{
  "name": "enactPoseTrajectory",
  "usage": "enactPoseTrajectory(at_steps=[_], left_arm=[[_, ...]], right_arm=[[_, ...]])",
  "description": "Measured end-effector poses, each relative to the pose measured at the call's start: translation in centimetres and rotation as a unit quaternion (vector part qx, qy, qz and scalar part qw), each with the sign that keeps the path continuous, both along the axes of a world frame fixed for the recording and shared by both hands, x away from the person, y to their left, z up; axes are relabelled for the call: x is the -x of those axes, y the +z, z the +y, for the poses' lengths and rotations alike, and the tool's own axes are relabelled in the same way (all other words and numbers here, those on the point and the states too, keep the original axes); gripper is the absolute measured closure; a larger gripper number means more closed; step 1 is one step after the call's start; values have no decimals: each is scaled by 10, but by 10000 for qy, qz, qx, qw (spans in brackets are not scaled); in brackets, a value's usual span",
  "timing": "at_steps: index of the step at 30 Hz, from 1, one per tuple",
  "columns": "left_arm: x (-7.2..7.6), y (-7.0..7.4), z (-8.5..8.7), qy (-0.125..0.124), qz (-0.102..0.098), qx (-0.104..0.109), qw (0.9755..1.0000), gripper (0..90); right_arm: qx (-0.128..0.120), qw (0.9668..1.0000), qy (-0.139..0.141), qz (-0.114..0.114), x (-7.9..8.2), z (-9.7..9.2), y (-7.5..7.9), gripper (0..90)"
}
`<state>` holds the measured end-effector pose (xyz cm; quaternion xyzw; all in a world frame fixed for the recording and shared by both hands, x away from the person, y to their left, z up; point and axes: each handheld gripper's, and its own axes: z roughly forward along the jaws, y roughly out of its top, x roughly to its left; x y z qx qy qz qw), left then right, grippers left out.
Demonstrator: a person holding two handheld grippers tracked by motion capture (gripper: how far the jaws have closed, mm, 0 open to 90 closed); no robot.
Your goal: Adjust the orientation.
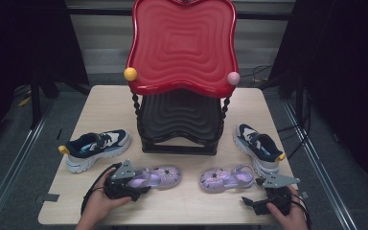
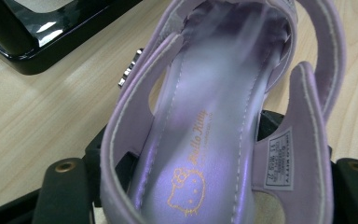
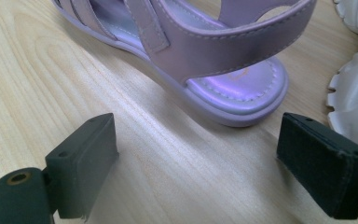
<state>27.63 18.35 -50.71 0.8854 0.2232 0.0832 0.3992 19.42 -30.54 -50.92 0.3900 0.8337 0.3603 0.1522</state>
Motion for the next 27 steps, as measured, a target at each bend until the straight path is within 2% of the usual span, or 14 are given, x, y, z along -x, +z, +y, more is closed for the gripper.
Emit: enactPoseTrajectory(at_steps=[7, 11, 14, 20, 27], left_arm=[[3, 0, 1, -69, 21, 17, 10000, 290], [-1, 0, 2, -109, 93, 60, 9999, 266], [0, 0, 0, -132, 24, -22, 9999, 259], [2, 0, 0, -139, 11, 53, 9999, 333], [5, 1, -1, -59, 13, 40, 10000, 349]], right_arm=[[0, 10000, -1, 2, 0, 0, 0, 115], [-1, 10000, -1, 3, 0, 0, 0, 114], [-1, 10000, -1, 2, 0, 0, 0, 115], [-2, 10000, -1, 3, 0, 0, 0, 115], [-3, 10000, -2, 3, 0, 0, 0, 115]])
